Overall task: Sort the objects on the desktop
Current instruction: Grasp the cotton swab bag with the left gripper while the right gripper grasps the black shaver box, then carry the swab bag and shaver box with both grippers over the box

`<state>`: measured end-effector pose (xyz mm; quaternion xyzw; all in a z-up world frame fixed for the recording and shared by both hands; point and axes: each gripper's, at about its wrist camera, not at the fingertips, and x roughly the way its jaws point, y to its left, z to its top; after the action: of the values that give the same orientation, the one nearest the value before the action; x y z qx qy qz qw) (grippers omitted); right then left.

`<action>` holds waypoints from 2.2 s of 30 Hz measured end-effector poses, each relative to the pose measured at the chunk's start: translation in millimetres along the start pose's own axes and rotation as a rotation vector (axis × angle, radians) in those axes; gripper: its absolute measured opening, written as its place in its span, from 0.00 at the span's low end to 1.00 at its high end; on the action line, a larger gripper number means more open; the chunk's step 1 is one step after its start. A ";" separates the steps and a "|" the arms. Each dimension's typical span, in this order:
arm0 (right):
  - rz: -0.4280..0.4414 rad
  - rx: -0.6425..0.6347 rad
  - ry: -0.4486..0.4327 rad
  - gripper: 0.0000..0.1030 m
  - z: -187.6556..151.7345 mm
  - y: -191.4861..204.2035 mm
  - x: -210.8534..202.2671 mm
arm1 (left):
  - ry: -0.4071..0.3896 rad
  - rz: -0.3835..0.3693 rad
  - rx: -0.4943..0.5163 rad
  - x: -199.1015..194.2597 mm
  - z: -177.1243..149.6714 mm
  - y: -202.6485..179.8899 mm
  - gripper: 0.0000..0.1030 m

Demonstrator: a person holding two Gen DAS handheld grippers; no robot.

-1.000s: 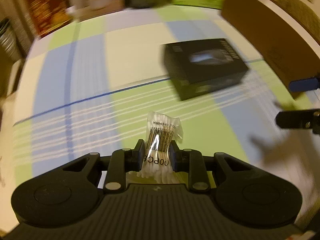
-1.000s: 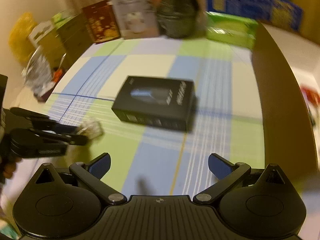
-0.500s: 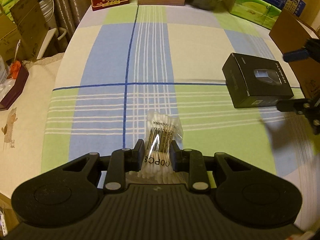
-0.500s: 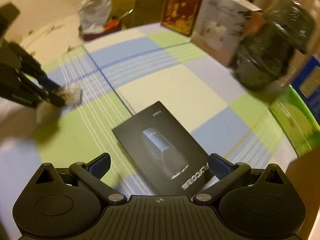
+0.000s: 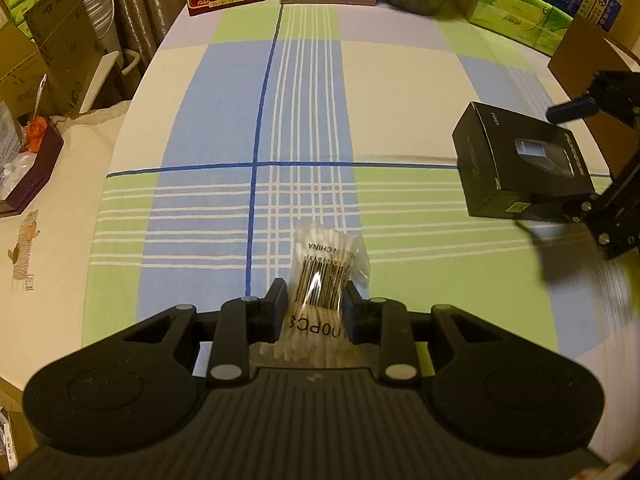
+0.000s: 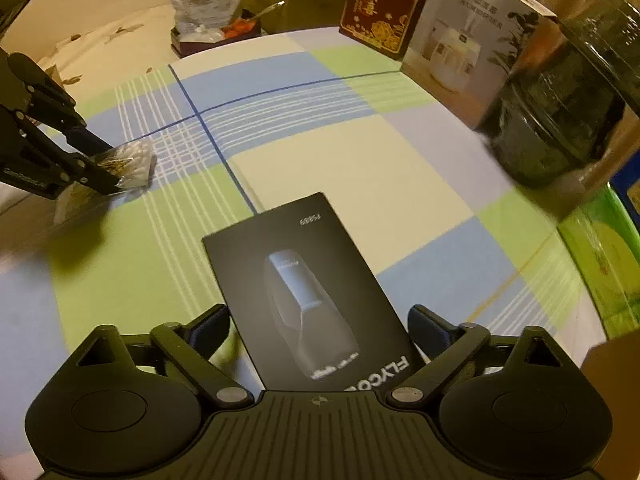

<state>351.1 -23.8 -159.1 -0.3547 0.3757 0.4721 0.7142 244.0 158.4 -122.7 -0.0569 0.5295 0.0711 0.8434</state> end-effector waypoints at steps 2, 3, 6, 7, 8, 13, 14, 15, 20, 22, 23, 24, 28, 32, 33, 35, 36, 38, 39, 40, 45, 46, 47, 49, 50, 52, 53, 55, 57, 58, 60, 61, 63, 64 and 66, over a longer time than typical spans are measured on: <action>-0.001 0.042 0.004 0.84 0.7 3.0 -3.1 | 0.001 0.004 0.001 0.7 0.8 -0.7 0.24; -0.002 0.062 0.004 0.83 0.7 4.5 -4.5 | 0.002 0.005 0.002 0.8 1.0 -1.0 0.24; 0.003 0.134 0.007 0.79 0.9 10.8 -9.3 | 0.003 0.007 0.003 1.2 1.5 -0.9 0.24; 0.014 0.167 0.012 0.78 0.9 13.1 -10.9 | 0.004 0.007 0.003 1.3 1.6 -1.0 0.24; 0.020 0.192 0.013 0.78 0.3 16.5 -13.1 | 0.004 0.008 0.002 1.2 1.4 -1.1 0.24; -0.005 0.261 0.048 0.78 -1.5 40.6 -21.1 | 0.003 0.011 0.001 0.3 0.7 -2.0 0.24; -0.010 0.283 0.048 0.77 -2.8 44.6 -22.4 | 0.004 0.011 0.002 0.3 0.7 -2.0 0.24; -0.017 0.307 0.052 0.77 -4.2 49.3 -24.5 | 0.003 0.010 0.001 0.1 0.4 -1.9 0.24; -0.009 0.433 0.071 0.77 -11.8 70.2 -37.2 | 0.003 0.006 -0.005 -1.1 -2.3 -1.5 0.24; 0.006 0.464 0.066 0.77 -14.1 78.5 -42.2 | 0.004 0.005 -0.007 -1.4 -3.3 -1.2 0.24; 0.013 0.473 0.059 0.78 -15.2 81.5 -43.9 | 0.004 0.003 -0.008 -1.9 -3.9 -1.2 0.24; 0.013 0.475 0.054 0.78 -15.7 84.3 -45.0 | 0.004 0.001 -0.008 -2.1 -4.2 -1.1 0.24; 0.012 0.497 0.028 0.81 -17.8 84.5 -41.5 | 0.000 0.002 -0.014 -2.0 -4.8 -0.9 0.25; -0.017 0.456 0.000 0.85 -13.4 88.3 -33.8 | -0.004 0.008 -0.010 -0.6 -3.8 -3.0 0.30; -0.024 0.438 -0.007 0.85 -11.8 89.9 -30.9 | -0.005 0.009 -0.006 -0.3 -3.6 -3.8 0.31; -0.028 0.422 -0.008 0.85 -9.7 91.5 -25.7 | -0.004 0.018 0.007 0.6 -3.1 -6.7 0.33; -0.025 0.421 -0.012 0.85 -9.2 91.5 -23.6 | -0.003 0.023 0.013 0.7 -2.8 -8.2 0.33; -0.019 0.416 -0.016 0.85 -8.6 91.8 -19.6 | 0.000 0.029 0.014 1.0 -3.0 -9.2 0.33; -0.021 0.412 -0.020 0.85 -8.8 92.4 -18.3 | 0.001 0.028 0.010 0.7 -3.2 -9.4 0.32; -0.023 0.406 -0.021 0.84 -9.8 92.7 -17.2 | 0.003 0.025 0.009 0.4 -3.7 -9.9 0.32; -0.046 0.396 -0.025 0.77 -12.8 96.6 -17.0 | -0.005 0.008 0.032 -3.6 -10.8 -17.4 0.22; -0.045 0.405 -0.022 0.77 -14.8 96.3 -18.3 | -0.006 0.002 0.030 -4.5 -12.2 -18.1 0.22; -0.042 0.415 -0.021 0.76 -16.5 95.8 -19.6 | -0.005 -0.005 0.028 -5.5 -13.6 -18.8 0.21; -0.036 0.443 -0.018 0.76 -21.7 94.0 -23.4 | -0.002 -0.018 0.027 -7.5 -15.6 -20.5 0.20; -0.030 0.459 -0.019 0.76 -24.8 93.1 -26.0 | -0.001 -0.028 0.028 -9.2 -17.1 -22.0 0.19; -0.019 0.494 -0.023 0.76 -31.0 90.2 -31.9 | 0.000 -0.044 0.027 -12.3 -19.6 -25.0 0.19; -0.016 0.508 -0.026 0.76 -33.5 89.2 -35.2 | 0.001 -0.051 0.026 -14.1 -20.6 -26.9 0.18; -0.013 0.531 -0.036 0.76 -38.7 87.3 -42.5 | 0.000 -0.056 0.031 -18.1 -22.1 -32.2 0.18; -0.010 0.553 -0.049 0.76 -44.4 84.6 -51.4 | -0.007 -0.062 0.041 -22.8 -22.4 -38.2 0.18; -0.007 0.567 -0.059 0.76 -47.2 83.1 -56.5 | -0.012 -0.065 0.045 -25.6 -22.3 -41.0 0.18; 0.000 0.591 -0.078 0.76 -50.8 80.6 -66.9 | -0.027 -0.075 0.055 -32.6 -21.1 -47.3 0.18; 0.003 0.605 -0.091 0.76 -53.5 79.0 -72.9 | -0.036 -0.080 0.060 -36.5 -20.5 -50.5 0.18; 0.005 0.627 -0.114 0.76 -58.4 75.7 -83.6 | -0.055 -0.091 0.071 -44.6 -18.7 -58.1 0.18; 0.005 0.641 -0.128 0.76 -61.4 73.8 -89.8 | -0.065 -0.097 0.076 -49.2 -17.8 -62.1 0.18; 0.003 0.661 -0.152 0.76 -66.5 69.8 -102.5 | -0.085 -0.110 0.087 -58.4 -15.6 -71.2 0.18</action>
<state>244.1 -101.7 -111.4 -0.0669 0.4547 0.3511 0.8158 217.9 82.2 -75.3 -0.0460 0.4920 0.0038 0.8694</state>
